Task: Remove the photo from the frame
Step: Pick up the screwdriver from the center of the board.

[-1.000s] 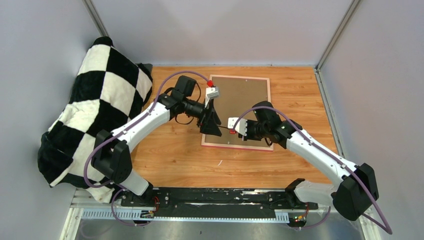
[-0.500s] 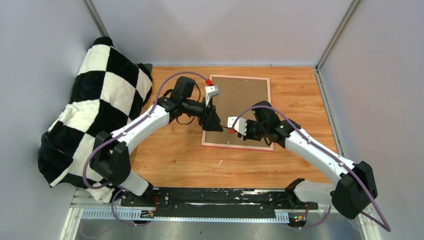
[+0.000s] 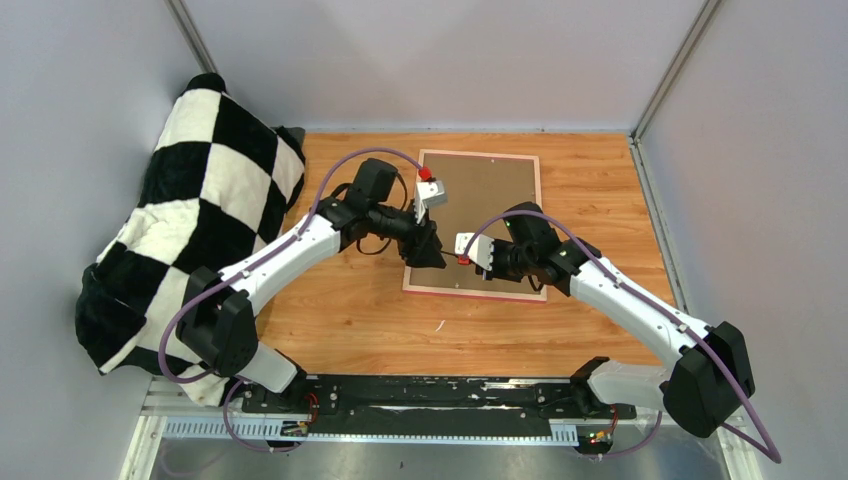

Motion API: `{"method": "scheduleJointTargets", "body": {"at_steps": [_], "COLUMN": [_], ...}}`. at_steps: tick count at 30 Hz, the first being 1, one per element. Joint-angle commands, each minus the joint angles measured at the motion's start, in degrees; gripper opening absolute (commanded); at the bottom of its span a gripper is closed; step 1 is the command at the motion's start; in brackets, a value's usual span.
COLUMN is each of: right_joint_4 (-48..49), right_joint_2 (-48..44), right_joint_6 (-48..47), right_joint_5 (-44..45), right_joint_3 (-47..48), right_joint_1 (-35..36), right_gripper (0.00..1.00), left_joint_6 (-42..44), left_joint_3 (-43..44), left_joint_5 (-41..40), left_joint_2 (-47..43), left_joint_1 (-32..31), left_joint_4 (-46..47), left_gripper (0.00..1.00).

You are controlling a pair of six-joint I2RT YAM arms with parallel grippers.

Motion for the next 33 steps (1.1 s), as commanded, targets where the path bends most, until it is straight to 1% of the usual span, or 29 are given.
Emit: {"method": "scheduleJointTargets", "body": {"at_steps": [1,3,7,11,13,15,16,17,18,23,24,25,26,27,29,31,32,33], "right_joint_4": [-0.2,-0.1,-0.2,-0.2,-0.2,-0.2,-0.2,-0.2,-0.2,-0.2,-0.2,-0.2,-0.2,-0.2,-0.1,-0.2,-0.2,-0.2], "right_joint_2": [-0.2,-0.3,-0.2,-0.2,-0.2,-0.2,-0.2,-0.1,-0.1,-0.1,-0.1,0.0,0.2,0.2,0.2,-0.2,-0.4,-1.0], "right_joint_6": [0.9,0.9,1.0,0.9,0.9,0.9,1.0,1.0,1.1,1.1,1.2,1.3,1.4,1.6,2.2,3.6,4.2,4.8], "right_joint_5": [-0.1,-0.1,-0.2,-0.4,-0.5,-0.6,-0.6,-0.6,-0.6,-0.6,-0.5,-0.3,-0.2,0.0,0.2,-0.9,-2.0,-3.2], "right_joint_3": [0.5,0.5,0.5,0.5,0.5,0.6,0.6,0.6,0.6,0.8,1.0,1.2,1.4,1.4,1.8,2.2,2.4,2.6], "right_joint_1": [0.6,0.6,0.6,0.6,0.6,0.6,0.6,0.6,0.6,0.6,0.5,0.5,0.5,0.4,0.1,-0.6,-1.2,-1.9], "right_gripper": [0.0,0.0,0.0,0.0,0.0,0.0,0.0,0.0,0.0,0.0,0.04,0.12,0.24,0.39,0.63,0.9,0.99,1.0], "left_joint_6": [3.1,3.1,2.5,1.9,1.4,0.8,0.6,0.3,0.1,-0.7,-1.0,-1.5,-1.8,-2.1,-2.3,-2.4,-2.5,-2.9], "left_joint_3": [-0.3,-0.3,-0.2,-0.3,-0.2,-0.2,-0.1,-0.1,0.0,-1.3,-1.7,-2.2,-2.6,-3.0,-3.3,-3.3,-3.4,-3.4], "left_joint_5": [-3.1,-3.2,-2.7,-2.5,-2.5,-2.5,-2.5,-2.5,-2.7,-2.9,-3.1,-3.2,-3.3,-3.4,-3.4,-3.0,-2.7,-2.3], "left_joint_2": [-1.2,-1.2,-0.9,-0.7,-0.5,-0.4,-0.3,-0.3,-0.1,-0.6,-1.0,-1.3,-1.7,-1.9,-2.3,-2.5,-2.7,-2.9], "left_joint_1": [-1.0,-1.1,-1.3,-1.5,-1.6,-1.7,-1.6,-1.6,-1.6,-1.6,-1.6,-1.6,-1.7,-1.6,-1.6,-1.4,-1.2,-1.0], "left_joint_4": [-1.6,-1.6,-1.0,-0.3,0.2,0.6,0.8,1.0,1.2,2.8,3.6,4.5,5.2,5.7,6.2,6.3,6.4,6.7], "left_gripper": [0.59,0.57,0.45,0.42,0.36,0.24,0.16,0.05,0.0,0.0,0.0,0.0,0.0,0.0,0.0,0.0,0.0,0.0]}}
